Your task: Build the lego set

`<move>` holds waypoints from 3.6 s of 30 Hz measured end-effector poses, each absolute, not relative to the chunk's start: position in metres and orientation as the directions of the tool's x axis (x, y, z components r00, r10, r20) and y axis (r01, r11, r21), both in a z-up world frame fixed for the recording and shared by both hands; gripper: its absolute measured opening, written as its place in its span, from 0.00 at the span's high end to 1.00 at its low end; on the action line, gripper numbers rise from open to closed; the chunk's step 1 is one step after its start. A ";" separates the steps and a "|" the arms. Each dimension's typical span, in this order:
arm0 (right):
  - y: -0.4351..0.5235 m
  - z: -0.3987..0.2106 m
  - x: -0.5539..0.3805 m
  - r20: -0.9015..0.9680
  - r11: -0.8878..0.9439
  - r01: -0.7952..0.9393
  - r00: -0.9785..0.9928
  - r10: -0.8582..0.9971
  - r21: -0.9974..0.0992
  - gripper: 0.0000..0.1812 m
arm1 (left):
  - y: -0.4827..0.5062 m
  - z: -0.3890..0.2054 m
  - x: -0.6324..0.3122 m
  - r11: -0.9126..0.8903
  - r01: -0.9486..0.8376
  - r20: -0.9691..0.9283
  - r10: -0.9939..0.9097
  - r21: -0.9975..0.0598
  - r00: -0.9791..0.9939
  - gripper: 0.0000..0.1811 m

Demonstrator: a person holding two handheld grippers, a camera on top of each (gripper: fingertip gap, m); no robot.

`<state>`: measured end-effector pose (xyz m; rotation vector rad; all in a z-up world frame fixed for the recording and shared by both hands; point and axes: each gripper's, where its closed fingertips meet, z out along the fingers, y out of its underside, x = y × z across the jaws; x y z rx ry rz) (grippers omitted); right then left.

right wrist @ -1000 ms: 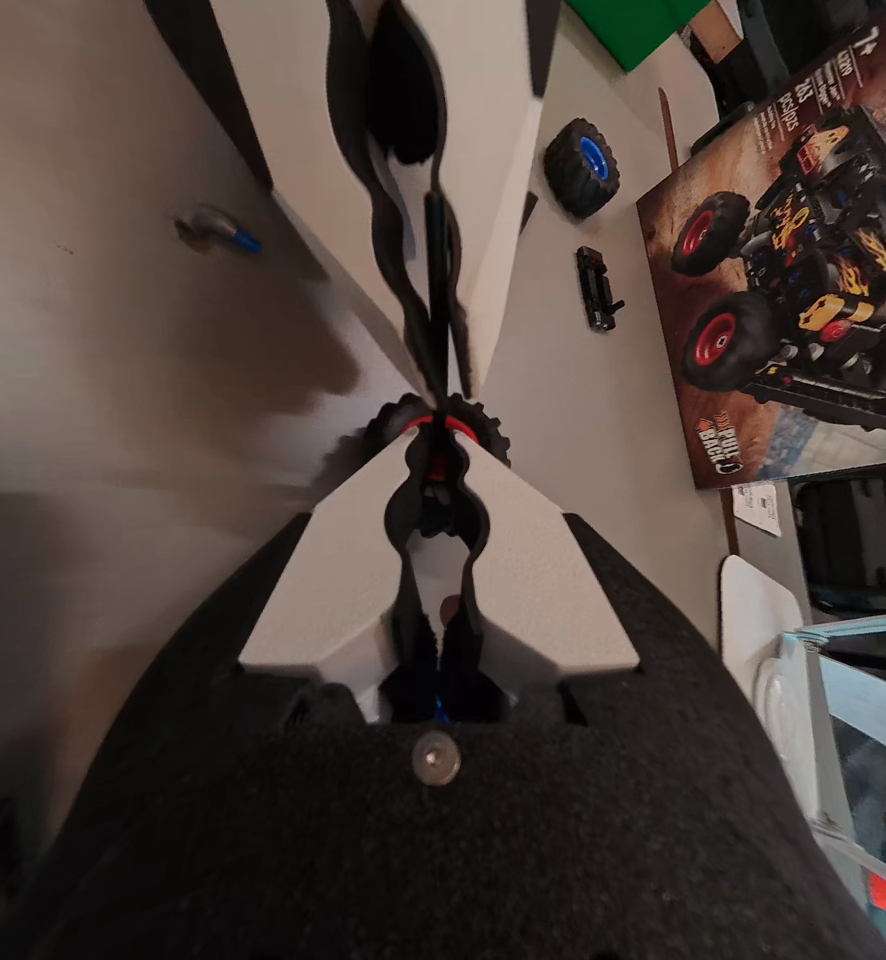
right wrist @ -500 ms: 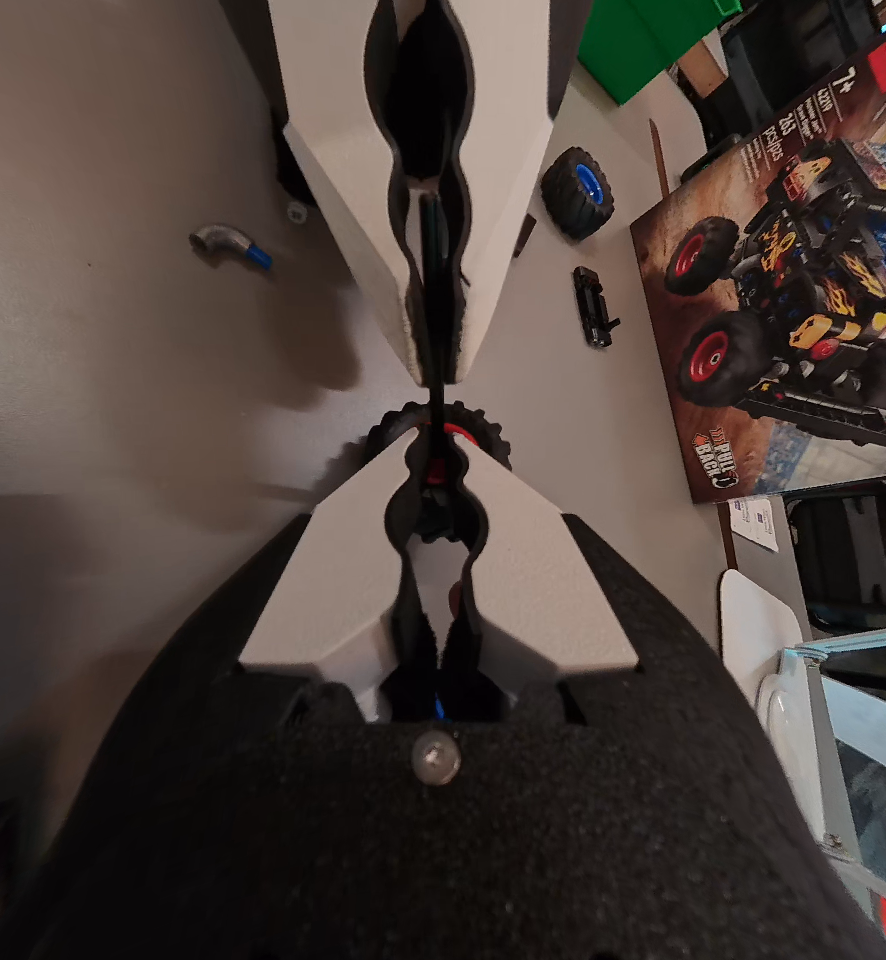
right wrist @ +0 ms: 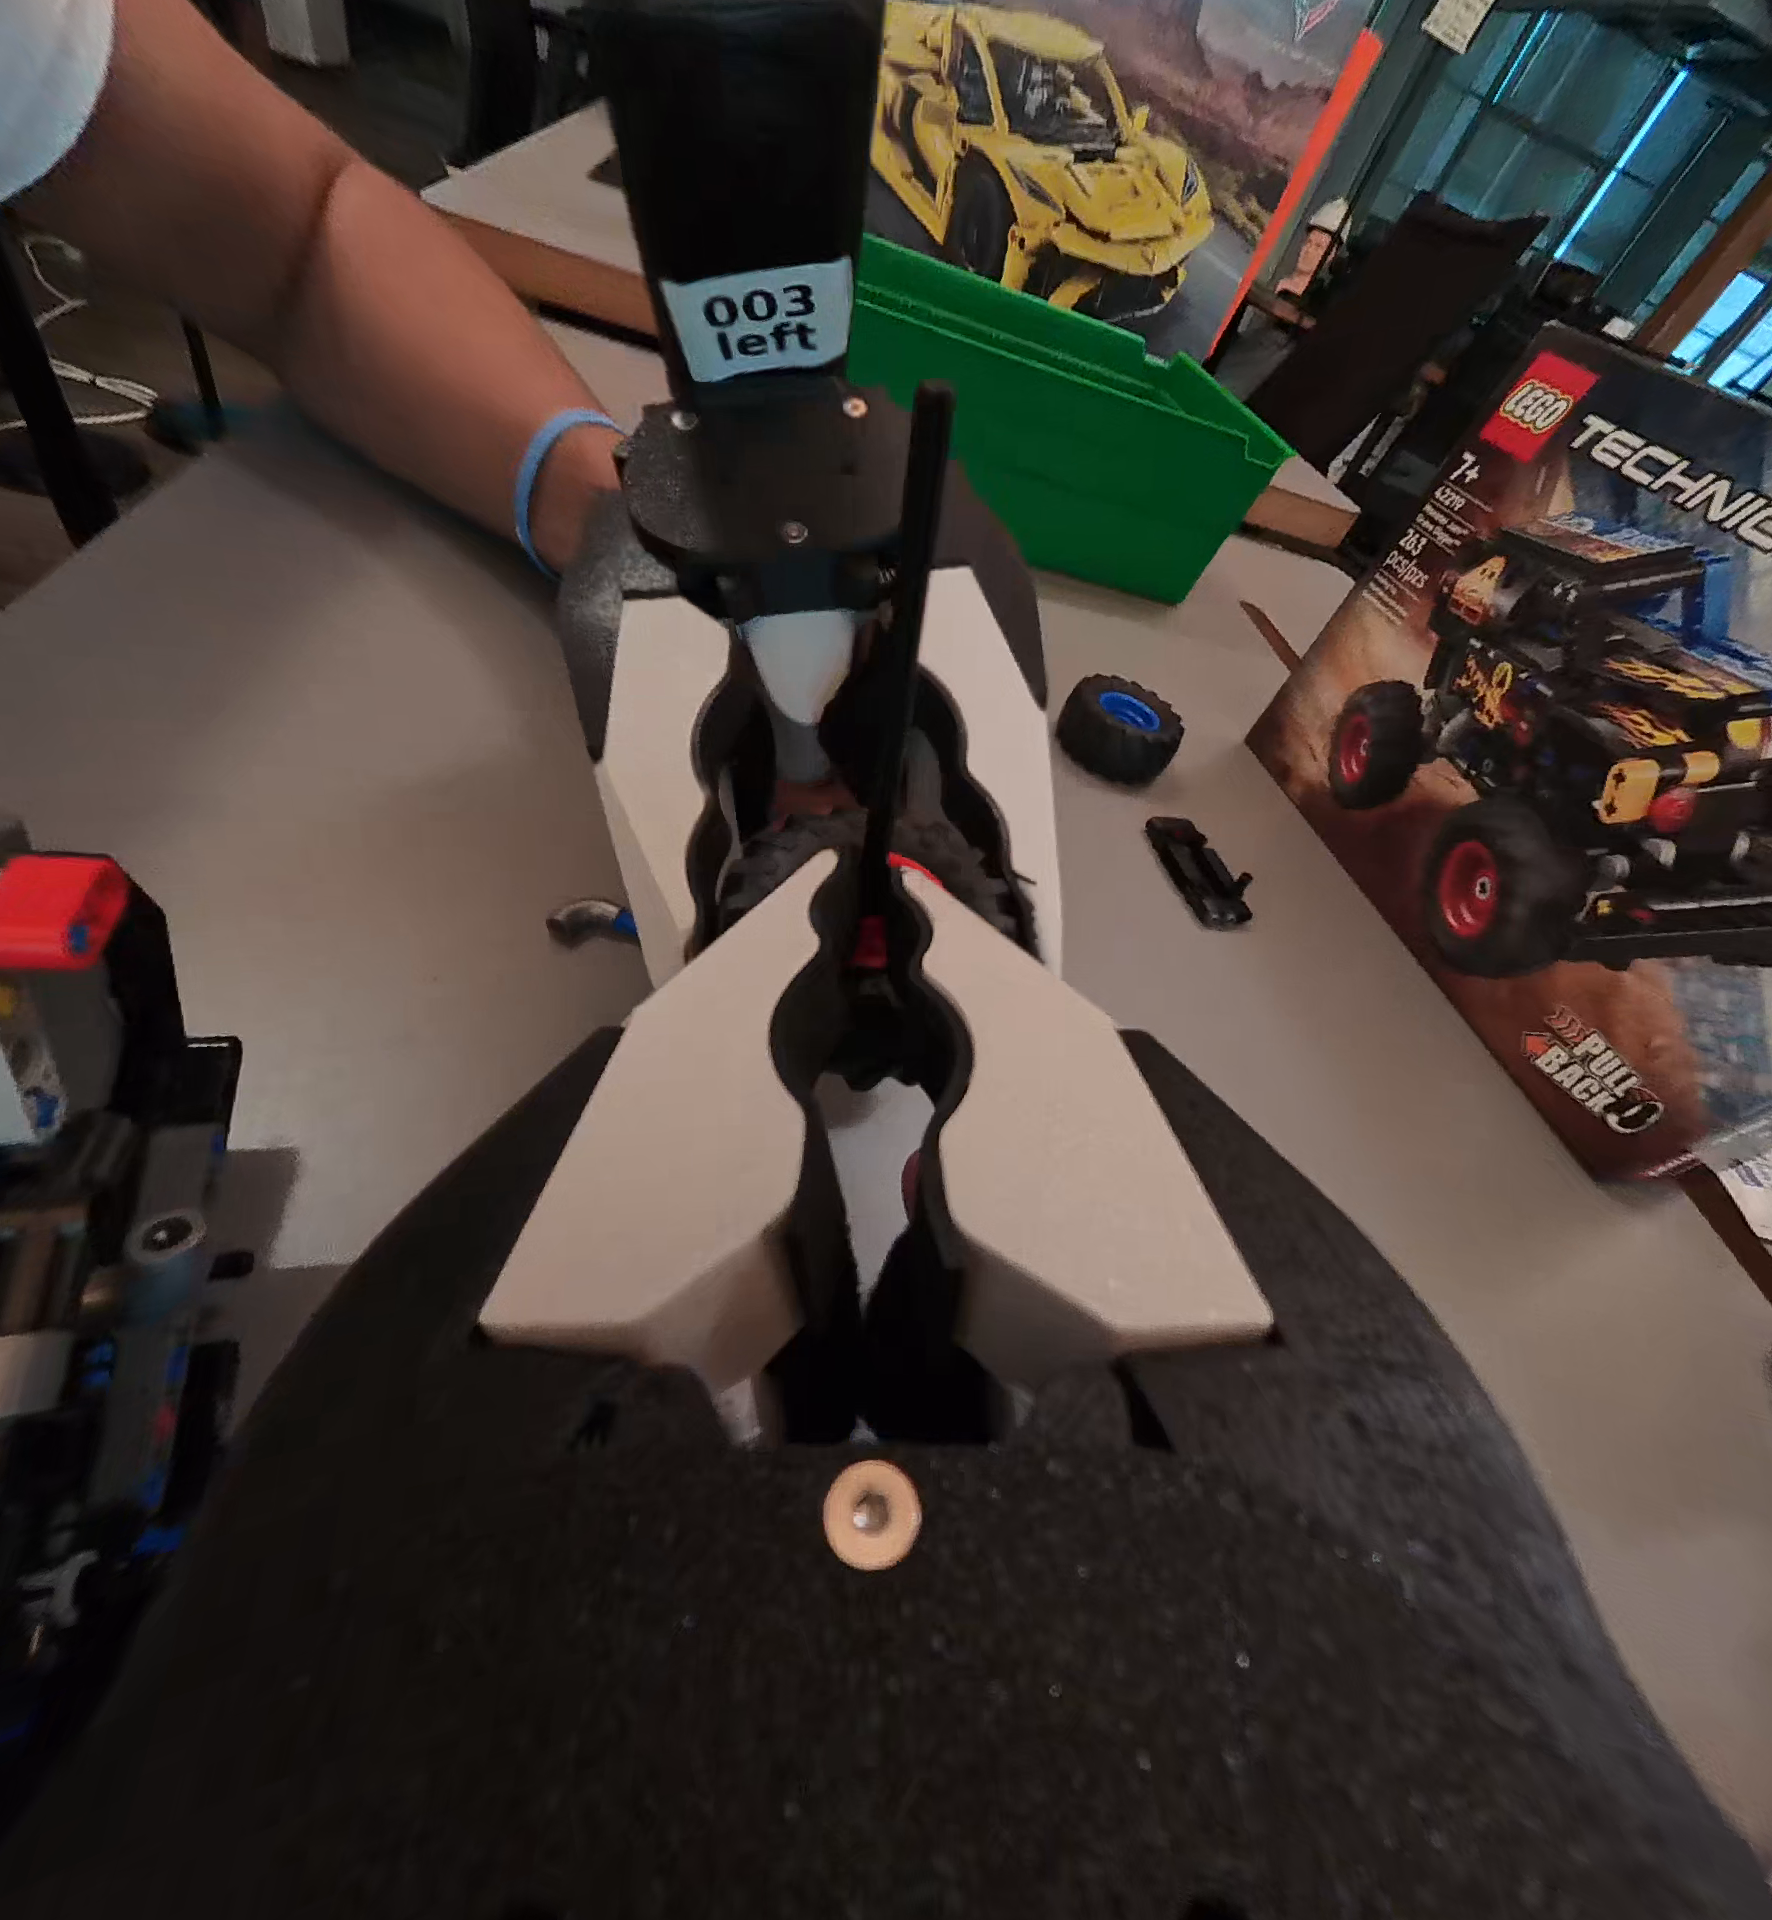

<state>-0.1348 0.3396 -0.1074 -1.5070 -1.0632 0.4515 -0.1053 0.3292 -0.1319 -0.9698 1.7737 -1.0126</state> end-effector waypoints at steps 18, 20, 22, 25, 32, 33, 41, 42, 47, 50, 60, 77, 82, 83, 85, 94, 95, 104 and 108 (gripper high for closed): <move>0.337 -0.094 -0.144 0.094 -0.007 0.193 0.511 0.855 -0.981 0.99 | 0.321 -0.117 -0.108 0.250 -0.151 -0.184 -0.916 -0.956 -0.357 0.66; 0.338 -0.093 -0.141 0.083 -0.014 0.184 0.509 0.856 -0.983 0.99 | 0.323 -0.116 -0.107 0.246 -0.150 -0.182 -0.920 -0.957 -0.348 0.66; 0.339 -0.089 -0.140 0.049 -0.028 0.143 0.509 0.860 -0.989 0.99 | 0.325 -0.115 -0.107 0.235 -0.143 -0.175 -0.923 -0.961 -0.343 0.66; 0.341 -0.087 -0.138 0.030 -0.034 0.116 0.511 0.859 -0.993 0.99 | 0.328 -0.113 -0.107 0.221 -0.141 -0.166 -0.931 -0.965 -0.326 0.67; 0.346 -0.076 -0.131 0.006 -0.032 0.062 0.532 0.847 -0.998 0.99 | 0.333 -0.111 -0.106 0.149 -0.153 -0.093 -0.942 -0.977 -0.323 0.67; 0.345 -0.076 -0.132 0.000 -0.037 0.058 0.527 0.850 -0.998 0.99 | 0.332 -0.111 -0.106 0.150 -0.154 -0.093 -0.942 -0.977 -0.323 0.67; 0.348 -0.078 -0.126 -0.034 -0.064 0.038 0.539 0.842 -0.997 0.99 | 0.335 -0.116 -0.105 0.126 -0.200 -0.055 -0.944 -0.972 -0.324 0.67; 0.349 -0.078 -0.127 -0.002 -0.042 0.061 0.544 0.839 -0.997 0.99 | 0.335 -0.117 -0.105 0.124 -0.204 -0.052 -0.944 -0.971 -0.326 0.67; 0.349 -0.075 -0.125 -0.031 -0.056 0.029 0.540 0.841 -0.998 0.99 | 0.336 -0.118 -0.106 0.123 -0.210 -0.050 -0.945 -0.970 -0.323 0.67; 0.349 -0.073 -0.123 -0.033 -0.051 0.019 0.546 0.837 -0.999 0.99 | 0.336 -0.118 -0.107 0.116 -0.213 -0.040 -0.943 -0.970 -0.331 0.67; 0.352 -0.062 -0.107 -0.088 -0.063 -0.065 0.555 0.827 -0.996 0.99 | 0.339 -0.123 -0.107 0.087 -0.260 0.005 -0.942 -0.962 -0.336 0.68; 0.352 -0.041 -0.081 -0.052 -0.008 -0.079 0.574 0.817 -0.997 0.99 | 0.347 -0.127 -0.109 0.094 -0.284 0.002 -0.947 -0.954 -0.321 0.68; 0.334 -0.038 -0.072 0.042 -0.009 0.092 0.529 0.847 -0.996 1.00 | 0.362 -0.135 -0.111 0.119 -0.331 -0.029 -0.964 -0.936 -0.265 0.67; 0.338 -0.056 -0.074 0.098 -0.037 0.228 0.551 0.829 -0.973 1.00 | 0.363 -0.137 -0.110 0.129 -0.343 -0.039 -0.966 -0.930 -0.257 0.67; 0.353 -0.072 -0.062 0.148 -0.083 0.313 0.647 0.748 -0.946 0.98 | 0.366 -0.132 -0.110 0.121 -0.316 -0.041 -0.968 -0.941 -0.249 0.66; 0.357 -0.120 -0.042 0.001 -0.303 0.260 0.761 0.649 -0.917 0.91 | 0.463 -0.081 -0.146 -0.110 -0.219 0.109 -0.994 -0.970 0.016 0.65; 0.356 -0.124 -0.036 0.046 -0.289 0.286 0.778 0.626 -0.913 0.93 | 0.476 -0.073 -0.161 -0.126 -0.218 0.118 -0.992 -0.968 0.051 0.65; 0.366 -0.116 0.001 0.295 -0.101 0.362 0.867 0.400 -0.927 0.97 | 0.475 -0.141 -0.295 -0.308 -0.391 0.199 -0.935 -0.868 0.294 0.65; 0.368 -0.105 0.009 0.261 -0.058 0.298 0.901 0.345 -0.953 0.97 | 0.473 -0.176 -0.303 -0.301 -0.511 0.084 -0.911 -0.805 0.404 0.64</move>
